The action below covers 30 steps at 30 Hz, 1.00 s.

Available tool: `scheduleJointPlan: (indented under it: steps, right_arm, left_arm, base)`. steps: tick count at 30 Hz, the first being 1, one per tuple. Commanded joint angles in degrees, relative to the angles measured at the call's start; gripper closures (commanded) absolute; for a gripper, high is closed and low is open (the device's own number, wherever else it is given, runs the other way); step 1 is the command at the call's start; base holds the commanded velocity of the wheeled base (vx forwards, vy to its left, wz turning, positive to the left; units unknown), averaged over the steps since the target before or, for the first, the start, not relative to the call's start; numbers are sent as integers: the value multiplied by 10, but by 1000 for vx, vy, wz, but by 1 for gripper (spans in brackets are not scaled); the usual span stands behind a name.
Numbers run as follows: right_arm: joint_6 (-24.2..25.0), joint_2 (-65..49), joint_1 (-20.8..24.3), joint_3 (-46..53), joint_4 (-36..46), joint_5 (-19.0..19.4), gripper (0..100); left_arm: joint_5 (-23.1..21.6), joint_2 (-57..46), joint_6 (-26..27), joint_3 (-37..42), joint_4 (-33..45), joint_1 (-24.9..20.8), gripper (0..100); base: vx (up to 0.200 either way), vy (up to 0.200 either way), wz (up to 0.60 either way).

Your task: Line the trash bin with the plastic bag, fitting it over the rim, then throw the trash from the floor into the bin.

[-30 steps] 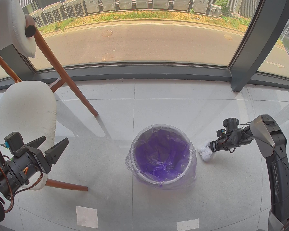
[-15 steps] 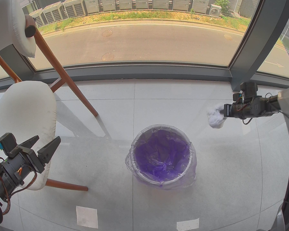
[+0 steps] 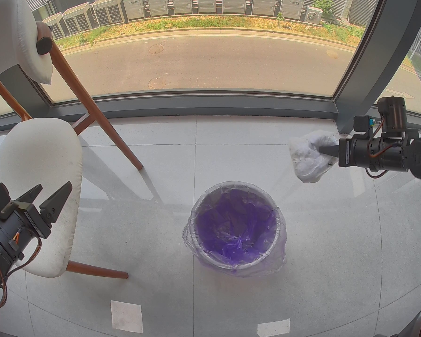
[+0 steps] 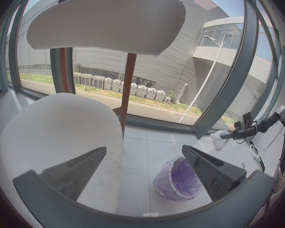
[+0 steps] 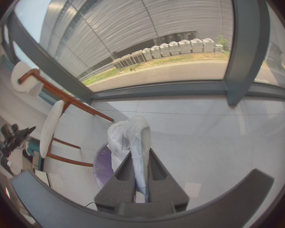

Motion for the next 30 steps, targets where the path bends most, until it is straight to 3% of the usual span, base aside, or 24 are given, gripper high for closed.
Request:
scheduleJointPlan:
  steps: [1, 10, 13, 16, 17, 19, 30]
  right_arm:
    - [-9, -24, 91, 138, -140, 10, 100]
    - [-15, 82, 153, 174, -256, 3, 100]
    - [-23, 140, 165, 190, -310, -34, 100]
    - [-27, 153, 165, 189, -325, -38, 100]
    - [-35, 198, 165, 184, -388, -43, 100]
    - [-37, 235, 165, 184, -432, -49, 100]
    - [-37, 335, 179, 149, -493, -64, 100]
  left_arm:
    - [-2, -4, -1, -19, 0, 6, 0]
    - [-4, -4, -1, -15, 0, 10, 0]
    - [-4, -5, -1, -14, 0, 11, 0]
    - [-4, -5, -1, -13, 0, 11, 0]
    - [-4, -5, -1, -13, 0, 13, 0]
    - [-4, -5, -1, -13, 0, 13, 0]
    - [-5, -8, -1, 7, 0, 35, 0]
  base:
    - [0, 0, 0]
    - [0, 0, 0]
    - [0, 0, 0]
    - [0, 0, 0]
    - [0, 0, 0]
    - [0, 0, 0]
    - [0, 0, 0]
